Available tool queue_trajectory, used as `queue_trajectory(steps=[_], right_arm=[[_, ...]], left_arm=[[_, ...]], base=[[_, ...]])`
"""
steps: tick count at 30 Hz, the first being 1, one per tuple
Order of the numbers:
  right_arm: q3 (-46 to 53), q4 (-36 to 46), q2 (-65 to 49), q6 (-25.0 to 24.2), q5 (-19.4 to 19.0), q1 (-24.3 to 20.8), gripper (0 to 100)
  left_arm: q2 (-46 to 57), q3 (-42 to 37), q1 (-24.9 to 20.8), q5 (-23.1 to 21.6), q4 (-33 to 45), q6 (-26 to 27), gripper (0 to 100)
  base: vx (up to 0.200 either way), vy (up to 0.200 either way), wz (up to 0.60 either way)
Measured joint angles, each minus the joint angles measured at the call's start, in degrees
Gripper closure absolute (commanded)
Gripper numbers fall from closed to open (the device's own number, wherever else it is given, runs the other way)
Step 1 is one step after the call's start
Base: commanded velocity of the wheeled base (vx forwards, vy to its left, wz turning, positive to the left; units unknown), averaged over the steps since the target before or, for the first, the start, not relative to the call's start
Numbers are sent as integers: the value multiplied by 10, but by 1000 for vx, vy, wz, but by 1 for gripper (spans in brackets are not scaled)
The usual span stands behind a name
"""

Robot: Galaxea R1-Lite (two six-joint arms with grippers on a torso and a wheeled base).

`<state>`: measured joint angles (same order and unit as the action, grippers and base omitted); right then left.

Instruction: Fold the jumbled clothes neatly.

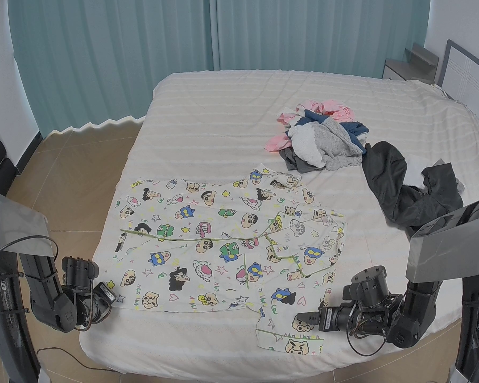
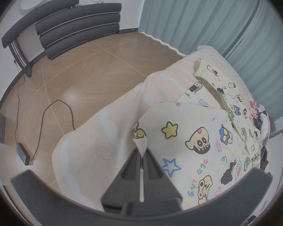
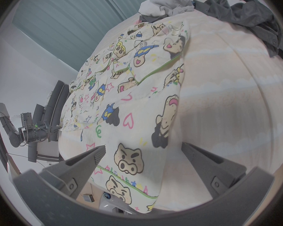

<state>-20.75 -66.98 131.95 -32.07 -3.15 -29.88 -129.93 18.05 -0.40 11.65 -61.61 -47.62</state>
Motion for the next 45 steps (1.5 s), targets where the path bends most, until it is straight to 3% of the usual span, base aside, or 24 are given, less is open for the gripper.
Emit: queue_trajectory(steps=[17, 18, 31, 45], right_arm=[[-13, -7, 14, -9, -34, -18, 0], [-13, -7, 15, -9, -36, -19, 100], [-5, -6, 12, 1, -37, -20, 100], [37, -1, -12, 59, -36, 17, 100]], left_arm=[[-1, 0, -1, 0, -3, -1, 100], [-1, 0, -1, -1, -4, -1, 100], [-1, -7, -3, -5, -10, 4, 100], [2, -64, -3, -7, -74, 80, 100]], base=[[0, 0, 0], [0, 0, 0], [0, 0, 0], [0, 0, 0]])
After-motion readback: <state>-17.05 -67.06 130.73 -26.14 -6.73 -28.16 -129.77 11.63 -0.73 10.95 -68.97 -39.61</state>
